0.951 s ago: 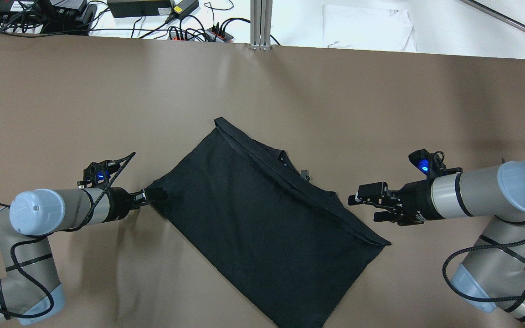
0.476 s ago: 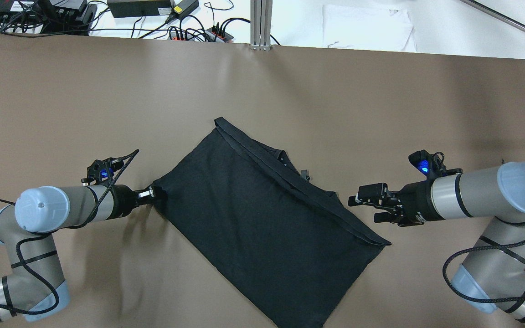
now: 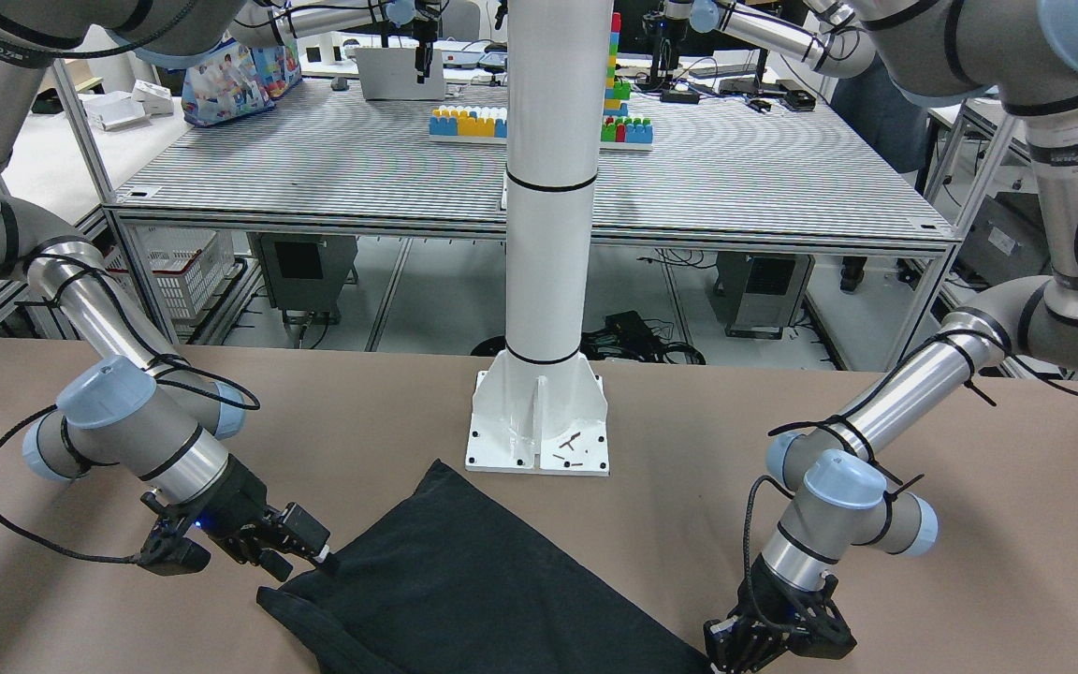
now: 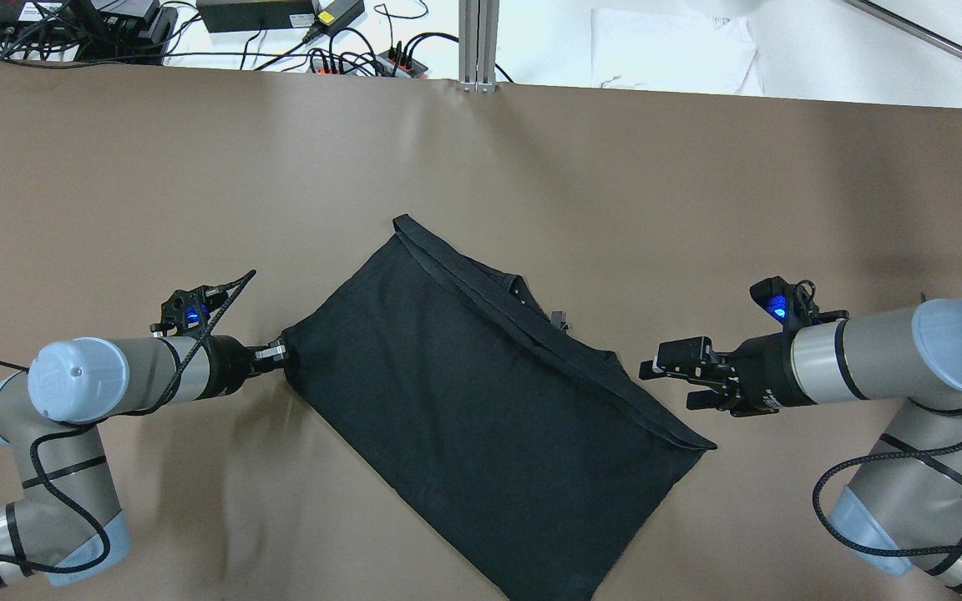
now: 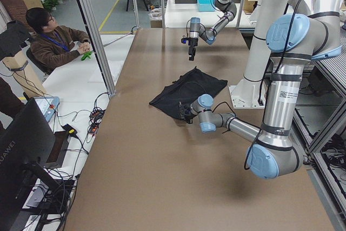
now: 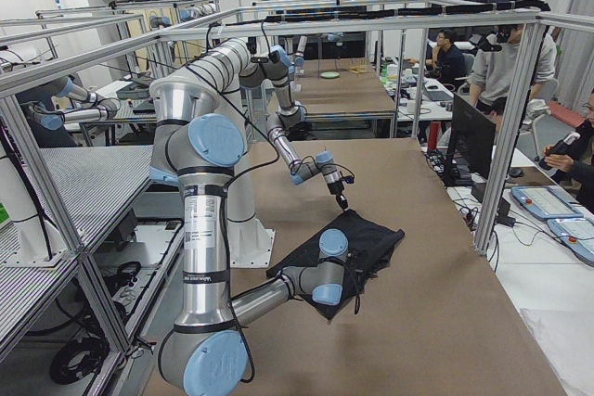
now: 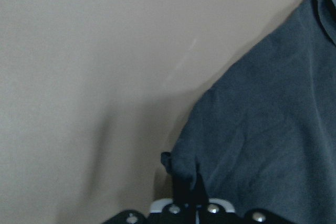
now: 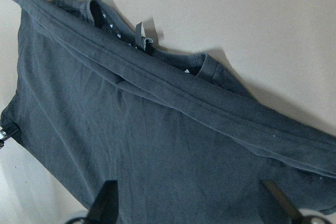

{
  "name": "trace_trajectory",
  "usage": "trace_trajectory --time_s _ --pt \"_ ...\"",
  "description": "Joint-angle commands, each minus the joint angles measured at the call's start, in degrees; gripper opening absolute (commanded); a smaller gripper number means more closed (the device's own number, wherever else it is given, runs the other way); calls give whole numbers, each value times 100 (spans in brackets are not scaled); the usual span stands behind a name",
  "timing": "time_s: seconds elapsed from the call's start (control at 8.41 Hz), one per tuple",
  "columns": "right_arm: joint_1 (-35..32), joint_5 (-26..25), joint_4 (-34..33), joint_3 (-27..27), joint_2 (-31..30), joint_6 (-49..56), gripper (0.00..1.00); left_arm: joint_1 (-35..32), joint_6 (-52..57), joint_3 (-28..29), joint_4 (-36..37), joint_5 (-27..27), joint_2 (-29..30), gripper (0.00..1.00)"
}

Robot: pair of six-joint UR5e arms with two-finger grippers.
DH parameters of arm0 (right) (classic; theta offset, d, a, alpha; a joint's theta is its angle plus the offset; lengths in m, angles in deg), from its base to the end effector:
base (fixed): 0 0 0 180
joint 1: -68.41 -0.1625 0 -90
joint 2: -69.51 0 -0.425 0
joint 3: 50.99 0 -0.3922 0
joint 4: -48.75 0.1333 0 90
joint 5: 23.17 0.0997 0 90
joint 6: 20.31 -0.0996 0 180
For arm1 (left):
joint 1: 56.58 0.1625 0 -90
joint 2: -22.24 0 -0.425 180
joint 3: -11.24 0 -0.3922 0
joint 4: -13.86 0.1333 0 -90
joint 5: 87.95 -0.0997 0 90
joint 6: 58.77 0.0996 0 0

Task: Fold clothes
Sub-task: 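Pull the grasped corner away from the robot with the left gripper, straightening the shirt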

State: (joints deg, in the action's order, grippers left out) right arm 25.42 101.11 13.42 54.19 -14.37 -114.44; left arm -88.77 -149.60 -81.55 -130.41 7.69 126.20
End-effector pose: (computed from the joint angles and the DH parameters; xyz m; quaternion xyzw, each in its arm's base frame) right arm -0.3239 -0.4075 0.3658 -0.0234 -0.6319 0.1348 0.7629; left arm 0.4456 -0.4264 0.3999 0.1182 0.5694 -0.2037 0.7876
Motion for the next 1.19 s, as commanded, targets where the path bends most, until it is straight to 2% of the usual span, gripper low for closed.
trace_trajectory --time_s 0.0,0.36,0.48,0.71,1.07 --pt "9 -26 0 -24 -15 0 94 -260 31 15 222 182 150 0" --pt "18 -26 0 -24 -32 0 94 -472 66 59 943 122 756 0" --pt "18 -26 0 -24 -33 0 94 -559 66 259 1006 130 992 0" --pt "18 -26 0 -24 -76 0 94 -840 197 1171 989 139 1738 0" --pt "18 -44 9 -7 -120 -9 94 -1219 477 2104 972 130 2434 0"
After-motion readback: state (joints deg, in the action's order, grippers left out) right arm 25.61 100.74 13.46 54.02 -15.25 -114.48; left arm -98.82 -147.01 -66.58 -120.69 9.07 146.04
